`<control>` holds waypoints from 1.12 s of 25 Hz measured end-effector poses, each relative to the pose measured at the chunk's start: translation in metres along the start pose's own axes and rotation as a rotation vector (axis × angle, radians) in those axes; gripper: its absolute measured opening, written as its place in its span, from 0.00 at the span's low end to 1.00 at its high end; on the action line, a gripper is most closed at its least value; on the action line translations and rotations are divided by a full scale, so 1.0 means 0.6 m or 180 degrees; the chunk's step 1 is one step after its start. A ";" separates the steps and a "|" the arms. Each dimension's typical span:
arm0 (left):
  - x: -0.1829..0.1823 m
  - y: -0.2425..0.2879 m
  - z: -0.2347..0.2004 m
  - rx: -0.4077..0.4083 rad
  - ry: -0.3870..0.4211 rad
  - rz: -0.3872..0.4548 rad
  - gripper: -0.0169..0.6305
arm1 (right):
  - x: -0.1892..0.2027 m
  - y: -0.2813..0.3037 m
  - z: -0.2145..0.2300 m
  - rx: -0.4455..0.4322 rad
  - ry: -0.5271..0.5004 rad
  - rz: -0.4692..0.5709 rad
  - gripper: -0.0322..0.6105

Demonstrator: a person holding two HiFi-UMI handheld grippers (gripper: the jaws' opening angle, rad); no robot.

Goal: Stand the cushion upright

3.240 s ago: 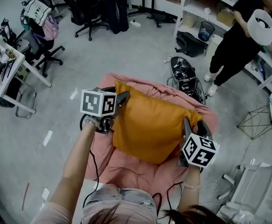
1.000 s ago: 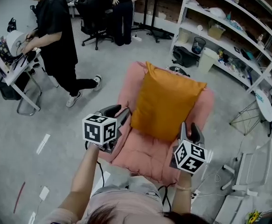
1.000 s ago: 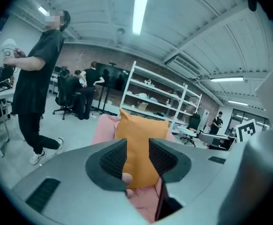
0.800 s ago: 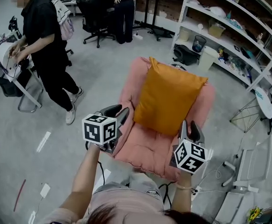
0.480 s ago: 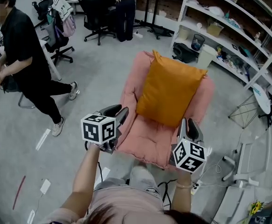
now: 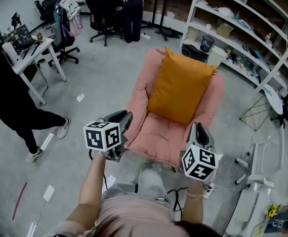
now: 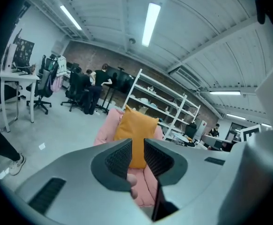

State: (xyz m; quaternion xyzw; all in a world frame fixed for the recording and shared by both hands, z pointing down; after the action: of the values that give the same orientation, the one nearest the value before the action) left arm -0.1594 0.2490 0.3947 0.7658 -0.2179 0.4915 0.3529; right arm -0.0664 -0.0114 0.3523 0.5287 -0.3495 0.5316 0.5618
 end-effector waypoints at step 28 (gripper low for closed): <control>0.021 -0.182 0.109 0.0003 0.0149 0.0250 0.03 | 0.032 -0.191 -0.029 0.0114 -0.0112 -0.0042 0.10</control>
State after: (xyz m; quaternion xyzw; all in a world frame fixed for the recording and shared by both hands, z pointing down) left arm -0.0405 0.2717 0.3529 0.7451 -0.2392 0.5228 0.3381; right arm 0.0455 0.0239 0.3417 0.5503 -0.3463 0.5247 0.5495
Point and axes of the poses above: the fingertips, and each gripper's own axes: y forward along the fingers, z to its right, x out of its underside, the point moved 3 cm from there along -y, backward along the fingers, and after that the axes turned 10 degrees about y, right-handed, at the moved point
